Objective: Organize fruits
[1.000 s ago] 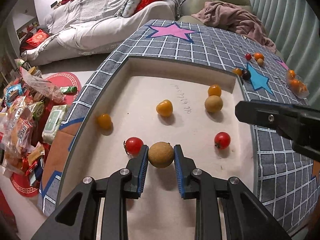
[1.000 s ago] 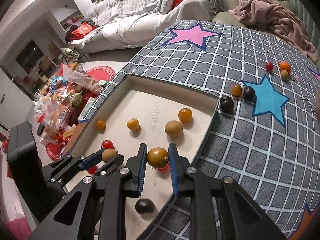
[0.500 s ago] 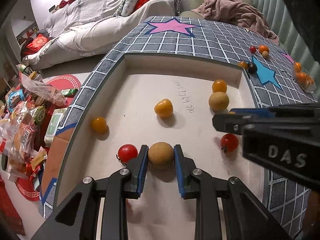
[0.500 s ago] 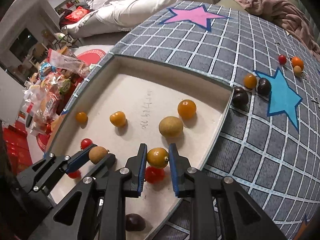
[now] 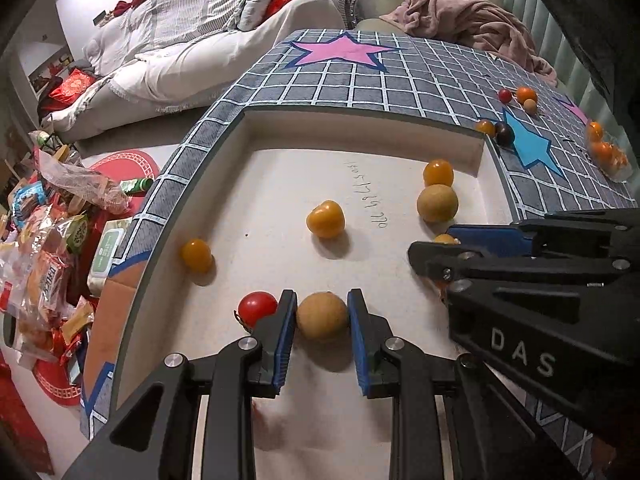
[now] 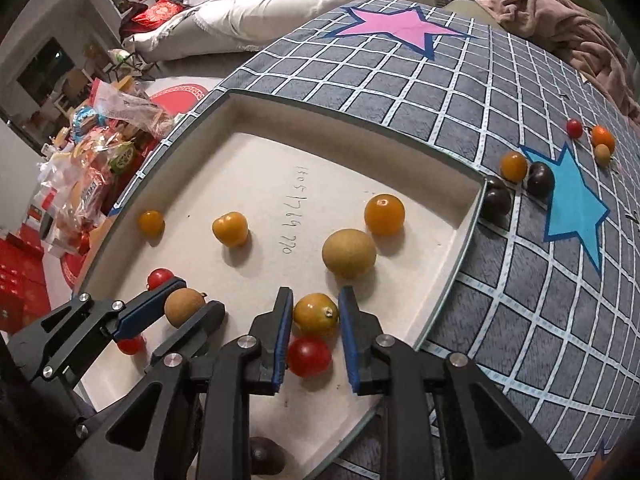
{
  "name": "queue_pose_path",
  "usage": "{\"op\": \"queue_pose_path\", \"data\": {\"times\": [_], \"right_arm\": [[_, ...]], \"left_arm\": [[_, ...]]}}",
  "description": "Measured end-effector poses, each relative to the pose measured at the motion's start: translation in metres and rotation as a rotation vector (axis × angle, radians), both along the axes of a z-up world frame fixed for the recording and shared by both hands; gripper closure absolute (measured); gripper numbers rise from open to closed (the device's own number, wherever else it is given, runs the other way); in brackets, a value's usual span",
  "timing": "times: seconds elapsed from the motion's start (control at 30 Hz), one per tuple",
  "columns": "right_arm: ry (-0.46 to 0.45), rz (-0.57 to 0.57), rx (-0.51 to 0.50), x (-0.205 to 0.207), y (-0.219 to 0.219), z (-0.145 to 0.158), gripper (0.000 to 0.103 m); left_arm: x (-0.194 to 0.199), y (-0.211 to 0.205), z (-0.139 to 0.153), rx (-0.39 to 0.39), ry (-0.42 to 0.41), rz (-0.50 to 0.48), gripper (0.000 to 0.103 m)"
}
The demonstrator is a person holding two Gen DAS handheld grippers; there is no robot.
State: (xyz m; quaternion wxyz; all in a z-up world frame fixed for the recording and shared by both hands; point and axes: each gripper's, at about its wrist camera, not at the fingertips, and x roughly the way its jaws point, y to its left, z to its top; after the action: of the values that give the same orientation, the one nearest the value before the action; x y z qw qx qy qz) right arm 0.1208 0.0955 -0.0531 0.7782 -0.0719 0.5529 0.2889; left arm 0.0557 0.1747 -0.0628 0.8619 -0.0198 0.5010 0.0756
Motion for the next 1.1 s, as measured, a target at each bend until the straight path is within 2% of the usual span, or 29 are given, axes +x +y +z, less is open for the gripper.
{"op": "queue_pose_path", "data": {"times": [0.03,0.07,0.1,0.13,0.17,0.23,0.33,0.37,0.5,0.57,0.63,0.67,0.7,1.0,1.1], "right_arm": [[0.000,0.004,0.005,-0.001,0.001,0.001,0.063],[-0.004,0.009,0.003,-0.002,0.002,0.002,0.055],[-0.011,0.014,0.003,-0.003,0.003,0.003,0.051],[-0.015,0.015,0.001,-0.004,0.004,0.004,0.041],[-0.017,0.016,0.001,-0.005,0.004,0.005,0.035],[-0.016,0.014,0.014,-0.005,0.004,0.007,0.033],[-0.002,0.014,0.020,-0.006,0.003,0.008,0.030],[0.005,0.018,0.032,-0.007,0.003,0.010,0.024],[-0.005,0.026,0.018,-0.013,0.006,0.021,0.013],[-0.014,0.016,0.008,-0.015,0.004,0.027,0.000],[-0.019,0.004,0.015,-0.017,0.000,0.034,0.000],[-0.017,0.000,0.016,-0.017,-0.002,0.037,0.000],[-0.015,-0.004,0.015,-0.018,-0.004,0.039,0.000],[-0.034,-0.025,-0.018,-0.036,-0.029,0.058,0.000],[-0.035,-0.028,-0.024,-0.044,-0.036,0.062,0.000]], "left_arm": [[0.000,0.000,0.000,-0.001,0.000,0.001,0.075],[0.000,0.001,0.000,0.004,0.001,0.007,0.061],[0.000,0.001,0.000,-0.003,0.005,0.010,0.031],[-0.001,0.002,0.001,-0.008,0.002,0.015,0.020],[-0.004,0.002,0.005,0.001,-0.023,0.024,0.018],[-0.007,0.000,0.010,0.031,-0.052,0.016,0.018],[-0.007,-0.001,0.008,0.044,-0.035,0.008,0.018],[-0.007,0.001,0.008,0.040,-0.028,0.014,0.018],[-0.011,0.010,0.010,0.015,-0.015,0.053,0.018],[-0.015,0.015,0.014,-0.005,-0.013,0.068,0.018],[-0.020,0.018,0.018,-0.016,-0.018,0.070,0.018],[-0.022,0.019,0.019,-0.015,-0.020,0.072,0.006],[-0.024,0.019,0.021,-0.014,-0.021,0.076,0.000],[-0.044,0.018,0.036,-0.056,-0.008,0.062,0.000],[-0.054,0.014,0.041,-0.039,-0.022,0.057,0.000]]}}
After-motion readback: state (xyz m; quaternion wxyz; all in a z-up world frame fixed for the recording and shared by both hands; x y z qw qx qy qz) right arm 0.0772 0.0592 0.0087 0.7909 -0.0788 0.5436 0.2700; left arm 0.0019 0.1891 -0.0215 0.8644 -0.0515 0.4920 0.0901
